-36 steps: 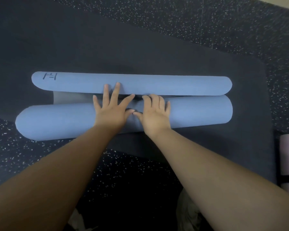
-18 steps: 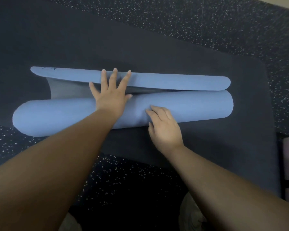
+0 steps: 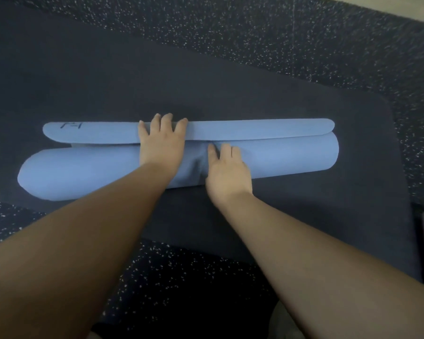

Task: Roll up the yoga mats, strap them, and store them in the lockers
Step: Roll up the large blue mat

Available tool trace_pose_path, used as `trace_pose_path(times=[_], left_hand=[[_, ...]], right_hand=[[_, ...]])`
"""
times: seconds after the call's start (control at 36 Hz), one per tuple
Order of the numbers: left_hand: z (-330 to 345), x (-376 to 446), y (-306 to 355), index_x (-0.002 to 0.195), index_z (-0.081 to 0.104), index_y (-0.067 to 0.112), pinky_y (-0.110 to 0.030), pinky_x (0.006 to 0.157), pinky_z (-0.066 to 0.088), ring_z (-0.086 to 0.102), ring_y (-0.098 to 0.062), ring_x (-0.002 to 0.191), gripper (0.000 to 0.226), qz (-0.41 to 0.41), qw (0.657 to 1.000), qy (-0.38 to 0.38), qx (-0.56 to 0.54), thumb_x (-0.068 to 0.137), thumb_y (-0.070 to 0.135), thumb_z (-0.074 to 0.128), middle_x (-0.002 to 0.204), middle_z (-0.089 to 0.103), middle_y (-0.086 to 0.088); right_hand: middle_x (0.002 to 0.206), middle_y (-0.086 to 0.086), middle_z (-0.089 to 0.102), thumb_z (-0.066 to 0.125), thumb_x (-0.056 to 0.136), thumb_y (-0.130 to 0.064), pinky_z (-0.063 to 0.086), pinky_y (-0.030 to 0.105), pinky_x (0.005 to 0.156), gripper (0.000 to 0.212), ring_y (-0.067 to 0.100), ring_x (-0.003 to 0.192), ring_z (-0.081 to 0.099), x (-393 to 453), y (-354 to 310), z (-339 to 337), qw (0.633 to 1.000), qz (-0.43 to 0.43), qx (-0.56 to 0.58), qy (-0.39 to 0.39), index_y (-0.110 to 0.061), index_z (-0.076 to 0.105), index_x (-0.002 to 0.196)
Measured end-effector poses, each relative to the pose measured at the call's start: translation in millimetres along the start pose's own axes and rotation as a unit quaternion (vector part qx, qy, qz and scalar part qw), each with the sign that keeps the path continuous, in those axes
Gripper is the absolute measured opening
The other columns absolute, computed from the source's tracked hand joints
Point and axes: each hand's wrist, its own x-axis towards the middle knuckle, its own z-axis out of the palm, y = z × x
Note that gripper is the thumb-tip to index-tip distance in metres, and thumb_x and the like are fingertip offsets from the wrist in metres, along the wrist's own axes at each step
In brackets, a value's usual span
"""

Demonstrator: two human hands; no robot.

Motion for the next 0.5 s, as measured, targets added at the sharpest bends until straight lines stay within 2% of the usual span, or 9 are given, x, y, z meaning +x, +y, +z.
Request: trace_pose_path(times=[0.08, 0.17, 0.22, 0.28, 0.33, 0.42, 0.47, 0.5], left_hand=[[3, 2, -2, 0.151, 0.019, 0.019, -0.057, 0.115, 0.009, 0.015, -0.033, 0.146, 0.065, 0.001, 1.000, 0.006, -0.010, 0.094, 0.003, 0.045, 0.156, 0.022, -0.013], [6, 3, -2, 0.150, 0.024, 0.017, -0.057, 0.114, 0.011, 0.023, -0.032, 0.143, 0.062, -0.001, 0.999, 0.026, -0.024, 0.094, 0.003, 0.045, 0.151, 0.033, -0.011], [8, 4, -2, 0.150, 0.024, 0.015, -0.056, 0.114, 0.012, 0.027, -0.031, 0.140, 0.062, -0.007, 0.999, 0.032, -0.031, 0.093, 0.002, 0.045, 0.148, 0.037, -0.010], [9, 6, -2, 0.151, 0.023, 0.015, -0.056, 0.115, 0.012, 0.027, -0.031, 0.139, 0.062, -0.007, 0.999, 0.028, -0.025, 0.094, 0.003, 0.044, 0.148, 0.037, -0.009], [10, 7, -3, 0.151, 0.023, 0.014, -0.056, 0.115, 0.012, 0.028, -0.031, 0.139, 0.061, -0.002, 0.999, 0.025, -0.020, 0.095, 0.004, 0.044, 0.149, 0.036, -0.009], [10, 8, -6, 0.151, 0.025, 0.014, -0.055, 0.114, 0.015, 0.032, -0.033, 0.135, 0.060, 0.009, 1.000, 0.025, -0.017, 0.095, 0.005, 0.045, 0.147, 0.038, -0.010], [9, 9, -6, 0.151, 0.026, 0.015, -0.054, 0.113, 0.017, 0.034, -0.034, 0.133, 0.059, 0.016, 0.999, 0.022, -0.020, 0.096, 0.008, 0.045, 0.146, 0.040, -0.010], [8, 10, -7, 0.151, 0.027, 0.016, -0.053, 0.113, 0.018, 0.035, -0.034, 0.133, 0.057, 0.018, 0.999, 0.021, -0.022, 0.097, 0.010, 0.045, 0.146, 0.041, -0.010]], right_hand=[[0.136, 0.010, 0.032, 0.051, 0.092, -0.013, 0.033, 0.026, 0.078, 0.060, 0.025, 0.121, 0.035, 10, -1, -9, 1.000, 0.010, 0.013, -0.006, -0.009, 0.026, 0.146], [0.136, 0.012, 0.036, 0.051, 0.093, -0.019, 0.038, 0.028, 0.088, 0.048, 0.025, 0.125, 0.036, 13, 0, -18, 0.999, 0.007, 0.039, -0.015, -0.006, 0.034, 0.135], [0.150, 0.015, 0.025, 0.054, 0.092, -0.022, 0.036, 0.031, 0.102, 0.054, 0.028, 0.142, 0.022, 9, 0, -17, 0.996, -0.006, 0.077, -0.036, -0.006, 0.030, 0.137], [0.161, 0.013, 0.001, 0.054, 0.093, -0.021, 0.032, 0.030, 0.108, 0.059, 0.025, 0.150, -0.003, 3, -1, -15, 0.993, -0.017, 0.097, -0.063, -0.004, 0.026, 0.142], [0.161, 0.011, -0.010, 0.052, 0.094, -0.018, 0.034, 0.025, 0.103, 0.056, 0.023, 0.150, -0.012, 1, 1, -11, 0.991, -0.020, 0.109, -0.071, -0.002, 0.026, 0.141], [0.160, 0.013, -0.012, 0.049, 0.096, -0.012, 0.035, 0.022, 0.082, 0.042, 0.024, 0.150, -0.007, 4, 1, -10, 0.992, -0.020, 0.098, -0.078, -0.004, 0.033, 0.133], [0.158, 0.017, -0.005, 0.045, 0.096, -0.008, 0.036, 0.025, 0.081, 0.047, 0.028, 0.150, -0.003, 6, 1, -9, 0.996, -0.018, 0.054, -0.068, -0.004, 0.029, 0.140], [0.156, 0.020, 0.003, 0.044, 0.096, -0.009, 0.038, 0.027, 0.088, 0.055, 0.031, 0.148, 0.003, 8, 2, -6, 0.998, -0.016, 0.025, -0.050, -0.005, 0.022, 0.146]])
